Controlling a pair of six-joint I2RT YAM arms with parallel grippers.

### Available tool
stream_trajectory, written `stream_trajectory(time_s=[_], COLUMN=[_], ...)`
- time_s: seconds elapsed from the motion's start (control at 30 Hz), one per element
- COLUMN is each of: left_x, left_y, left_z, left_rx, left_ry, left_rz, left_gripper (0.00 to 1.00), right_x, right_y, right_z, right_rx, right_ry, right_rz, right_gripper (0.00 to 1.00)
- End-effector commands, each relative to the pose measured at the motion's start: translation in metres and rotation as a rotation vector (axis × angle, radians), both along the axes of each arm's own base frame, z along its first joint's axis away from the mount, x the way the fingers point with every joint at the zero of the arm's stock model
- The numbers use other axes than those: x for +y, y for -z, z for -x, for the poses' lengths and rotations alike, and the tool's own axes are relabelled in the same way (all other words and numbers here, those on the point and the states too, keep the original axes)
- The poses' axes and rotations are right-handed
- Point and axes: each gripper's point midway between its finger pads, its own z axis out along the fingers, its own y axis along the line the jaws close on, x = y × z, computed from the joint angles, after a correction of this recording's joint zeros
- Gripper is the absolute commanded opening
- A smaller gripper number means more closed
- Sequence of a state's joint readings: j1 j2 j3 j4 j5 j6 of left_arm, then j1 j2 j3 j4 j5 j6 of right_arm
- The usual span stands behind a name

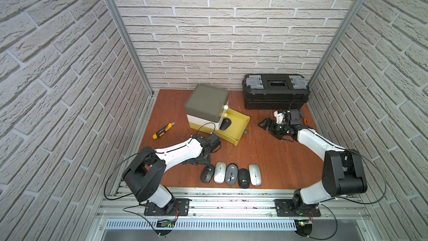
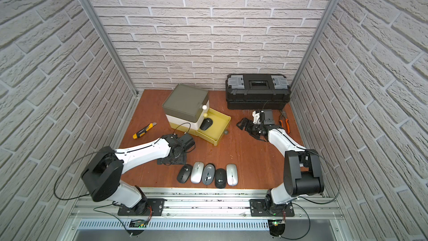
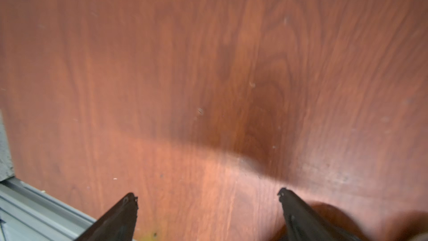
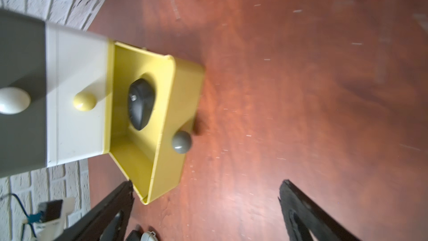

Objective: Take the mice out of the drawer
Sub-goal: Place the mouse at the center of the board, then pick up the mouse from the drawer.

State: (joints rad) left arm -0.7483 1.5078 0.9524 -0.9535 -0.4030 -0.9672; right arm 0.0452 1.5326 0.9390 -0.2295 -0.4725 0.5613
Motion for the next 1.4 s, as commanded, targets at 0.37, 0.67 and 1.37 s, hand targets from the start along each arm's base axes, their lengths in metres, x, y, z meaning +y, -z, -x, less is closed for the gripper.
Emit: stream_trajectory(time_s=[0.37, 0.67, 1.37], left_x=[0.039, 0.079, 0.056], left_y=[-0.193, -0.26, -0.196], left_z=[-0.116, -0.204, -0.276], left_rx=[-0.435, -0.565, -0.467], left_ry=[0.128, 0.098, 0.173], left_rz=[-0.017, 0.059, 0.196], left_gripper=[0.98, 0.98, 0.98], right_x=[0.107, 0.136, 0.16], right_y=[-0.027, -0.005, 0.054], right_z=[-0.027, -0.054, -0.072], right_rx=[-0.083, -0.016, 0.034], right_ry=[-0.33, -0.352, -0.346], right_rz=[0.098, 0.251, 0.36], right_gripper=[0.97, 0.97, 0.97])
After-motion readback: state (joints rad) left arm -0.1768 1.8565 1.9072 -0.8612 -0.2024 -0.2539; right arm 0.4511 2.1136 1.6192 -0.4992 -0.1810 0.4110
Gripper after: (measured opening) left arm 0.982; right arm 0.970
